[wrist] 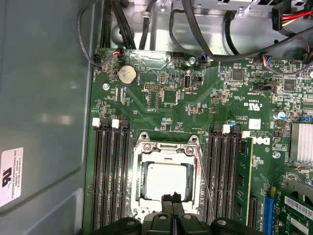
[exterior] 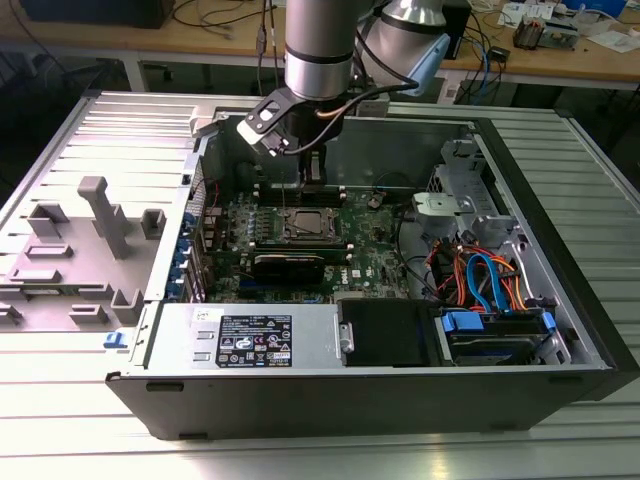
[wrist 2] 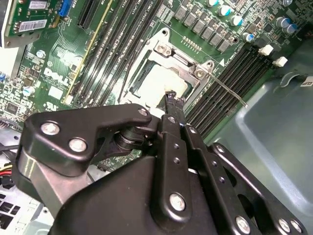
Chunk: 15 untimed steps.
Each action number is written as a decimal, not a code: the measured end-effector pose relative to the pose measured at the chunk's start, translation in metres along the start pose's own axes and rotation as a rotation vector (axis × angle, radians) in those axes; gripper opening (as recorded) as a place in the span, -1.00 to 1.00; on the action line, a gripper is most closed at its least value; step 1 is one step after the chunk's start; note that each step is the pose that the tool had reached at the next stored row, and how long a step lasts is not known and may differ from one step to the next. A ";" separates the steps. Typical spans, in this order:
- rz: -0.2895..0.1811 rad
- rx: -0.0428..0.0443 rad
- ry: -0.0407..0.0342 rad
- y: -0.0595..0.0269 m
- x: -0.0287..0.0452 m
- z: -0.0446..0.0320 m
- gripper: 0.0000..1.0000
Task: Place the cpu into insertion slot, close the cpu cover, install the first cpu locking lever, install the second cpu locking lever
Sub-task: 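Install the first cpu locking lever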
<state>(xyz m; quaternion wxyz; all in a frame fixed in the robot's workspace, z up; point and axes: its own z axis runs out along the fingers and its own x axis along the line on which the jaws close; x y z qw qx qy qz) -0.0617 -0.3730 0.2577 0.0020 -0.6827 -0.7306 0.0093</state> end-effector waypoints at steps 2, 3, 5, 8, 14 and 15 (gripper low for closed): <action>-0.018 -0.0001 -0.0004 0.0000 0.0000 -0.0001 -0.79; -0.032 -0.0002 -0.0008 0.0000 -0.0001 -0.0001 -0.79; -0.069 -0.0005 -0.0014 0.0000 -0.0001 -0.0001 -0.79; -0.122 -0.0011 -0.0022 -0.0002 0.0000 -0.0001 -0.79; -0.221 -0.0021 -0.0038 -0.0005 -0.0003 -0.0001 -0.79; -0.248 -0.0024 -0.0042 -0.0006 -0.0005 0.0000 -0.79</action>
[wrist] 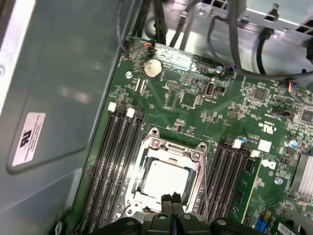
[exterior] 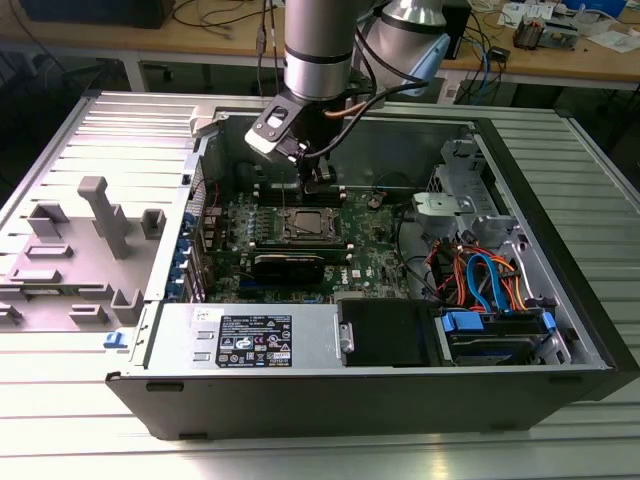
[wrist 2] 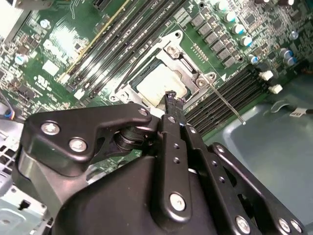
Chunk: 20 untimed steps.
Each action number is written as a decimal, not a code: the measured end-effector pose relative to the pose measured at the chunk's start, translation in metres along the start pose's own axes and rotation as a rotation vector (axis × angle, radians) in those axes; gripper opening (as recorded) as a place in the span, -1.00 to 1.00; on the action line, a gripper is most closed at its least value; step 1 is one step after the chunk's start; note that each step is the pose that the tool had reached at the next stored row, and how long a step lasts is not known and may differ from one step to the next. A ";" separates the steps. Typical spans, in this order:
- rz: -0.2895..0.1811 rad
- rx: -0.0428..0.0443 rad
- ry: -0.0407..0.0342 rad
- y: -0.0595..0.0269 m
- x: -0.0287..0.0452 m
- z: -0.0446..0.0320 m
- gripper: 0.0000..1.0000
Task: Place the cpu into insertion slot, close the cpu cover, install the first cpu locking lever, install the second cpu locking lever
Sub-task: 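Install the first cpu locking lever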
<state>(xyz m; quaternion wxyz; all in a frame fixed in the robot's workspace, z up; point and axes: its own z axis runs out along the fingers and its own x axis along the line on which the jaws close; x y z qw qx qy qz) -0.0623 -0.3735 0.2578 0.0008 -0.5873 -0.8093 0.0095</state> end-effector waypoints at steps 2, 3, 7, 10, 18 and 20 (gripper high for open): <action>-0.028 -0.0002 -0.0005 -0.0001 -0.0001 0.0000 -0.79; -0.038 -0.0004 -0.0006 -0.0001 -0.0002 0.0000 -0.79; -0.081 -0.0008 -0.0014 -0.0002 -0.0005 0.0000 -0.79; -0.122 -0.0012 -0.0020 -0.0002 -0.0007 0.0000 -0.79; -0.223 -0.0022 -0.0036 -0.0004 -0.0010 0.0000 -0.79; -0.244 -0.0024 -0.0040 -0.0004 -0.0011 0.0000 -0.79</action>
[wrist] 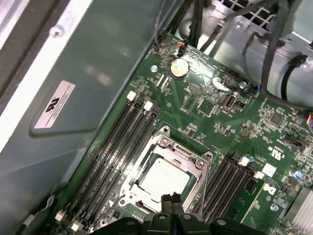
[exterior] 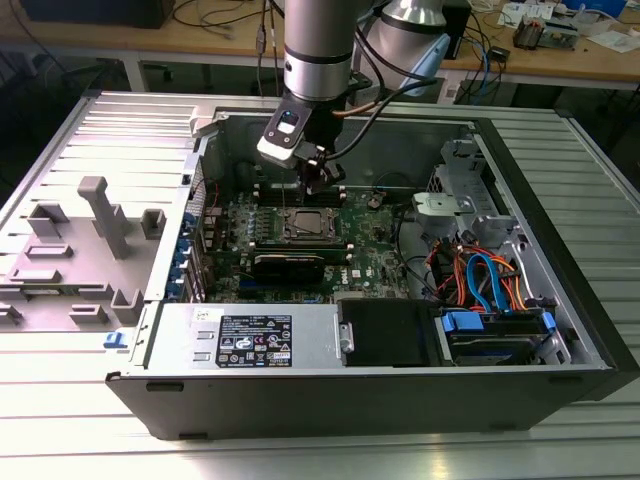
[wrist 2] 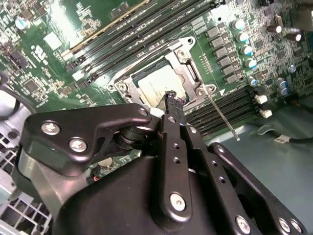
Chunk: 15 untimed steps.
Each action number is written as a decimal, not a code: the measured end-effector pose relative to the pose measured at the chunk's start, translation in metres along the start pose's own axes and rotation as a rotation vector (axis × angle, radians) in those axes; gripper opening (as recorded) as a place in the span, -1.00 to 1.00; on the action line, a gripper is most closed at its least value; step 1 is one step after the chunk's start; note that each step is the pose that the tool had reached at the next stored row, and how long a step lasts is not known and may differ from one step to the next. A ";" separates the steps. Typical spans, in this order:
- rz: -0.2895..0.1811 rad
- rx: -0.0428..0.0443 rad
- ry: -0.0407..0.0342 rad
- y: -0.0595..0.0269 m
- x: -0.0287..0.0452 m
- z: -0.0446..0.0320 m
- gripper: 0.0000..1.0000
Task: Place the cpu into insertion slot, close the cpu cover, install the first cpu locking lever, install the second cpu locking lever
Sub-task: 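Install the first cpu locking lever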
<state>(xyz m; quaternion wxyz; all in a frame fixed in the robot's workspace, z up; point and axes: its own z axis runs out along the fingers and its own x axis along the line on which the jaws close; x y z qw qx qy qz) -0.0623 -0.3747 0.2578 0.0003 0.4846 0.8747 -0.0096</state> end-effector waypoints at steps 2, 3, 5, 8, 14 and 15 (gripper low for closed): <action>-0.023 -0.0002 -0.0003 -0.0001 -0.0001 0.0000 -0.79; -0.039 -0.0004 -0.0006 -0.0001 -0.0002 0.0000 -0.79; -0.066 -0.0006 -0.0011 -0.0001 -0.0002 0.0000 -0.79; -0.130 -0.0013 -0.0021 -0.0003 -0.0004 0.0000 -0.79; -0.201 -0.0029 -0.0022 -0.0004 -0.0005 -0.0051 -0.79; -0.213 -0.0030 -0.0022 -0.0005 -0.0005 -0.0074 -0.79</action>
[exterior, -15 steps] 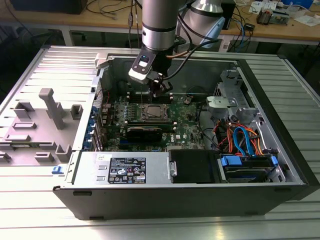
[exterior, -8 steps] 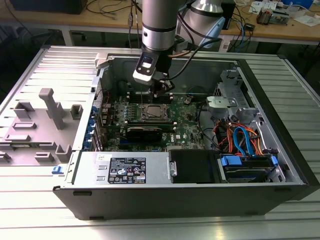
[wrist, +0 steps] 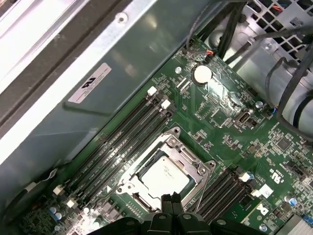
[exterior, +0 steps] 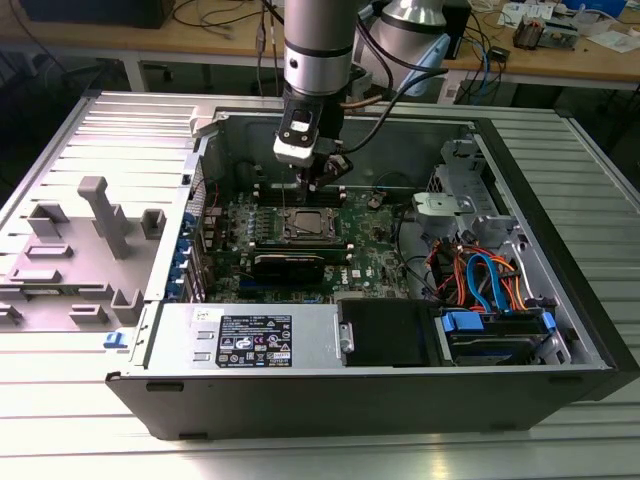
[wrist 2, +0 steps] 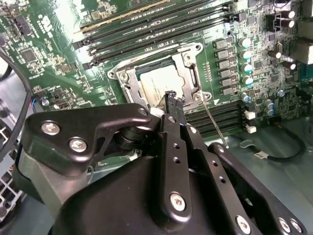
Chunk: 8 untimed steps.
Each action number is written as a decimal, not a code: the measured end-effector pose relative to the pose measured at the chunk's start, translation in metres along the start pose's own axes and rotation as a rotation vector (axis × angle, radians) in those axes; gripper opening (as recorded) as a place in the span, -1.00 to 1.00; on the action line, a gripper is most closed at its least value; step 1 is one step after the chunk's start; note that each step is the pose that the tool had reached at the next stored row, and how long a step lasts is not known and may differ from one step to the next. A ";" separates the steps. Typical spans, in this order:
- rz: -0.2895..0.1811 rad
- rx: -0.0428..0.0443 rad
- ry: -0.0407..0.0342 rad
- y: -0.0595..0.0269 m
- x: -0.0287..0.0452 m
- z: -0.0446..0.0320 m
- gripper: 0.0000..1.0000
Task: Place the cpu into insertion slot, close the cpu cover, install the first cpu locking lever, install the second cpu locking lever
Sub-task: 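Install the first cpu locking lever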
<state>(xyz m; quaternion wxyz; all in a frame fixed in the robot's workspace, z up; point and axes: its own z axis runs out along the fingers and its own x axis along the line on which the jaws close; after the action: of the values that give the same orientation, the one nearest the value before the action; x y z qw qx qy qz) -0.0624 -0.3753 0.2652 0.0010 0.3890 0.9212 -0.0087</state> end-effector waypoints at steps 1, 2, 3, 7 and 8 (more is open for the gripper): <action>-0.007 -0.0002 0.0000 0.0000 0.0000 -0.0007 -0.79; -0.015 -0.0004 0.0000 0.0000 0.0000 -0.0011 -0.79; -0.037 -0.0011 -0.0001 0.0001 0.0000 -0.0010 -0.79; -0.106 -0.0018 -0.0008 0.0001 -0.0001 -0.0012 -0.79; -0.126 -0.0020 -0.0011 0.0001 -0.0001 -0.0012 -0.79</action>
<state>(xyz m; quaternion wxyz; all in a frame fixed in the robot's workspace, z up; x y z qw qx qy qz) -0.0623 -0.3753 0.2664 0.0013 0.3303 0.9438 -0.0081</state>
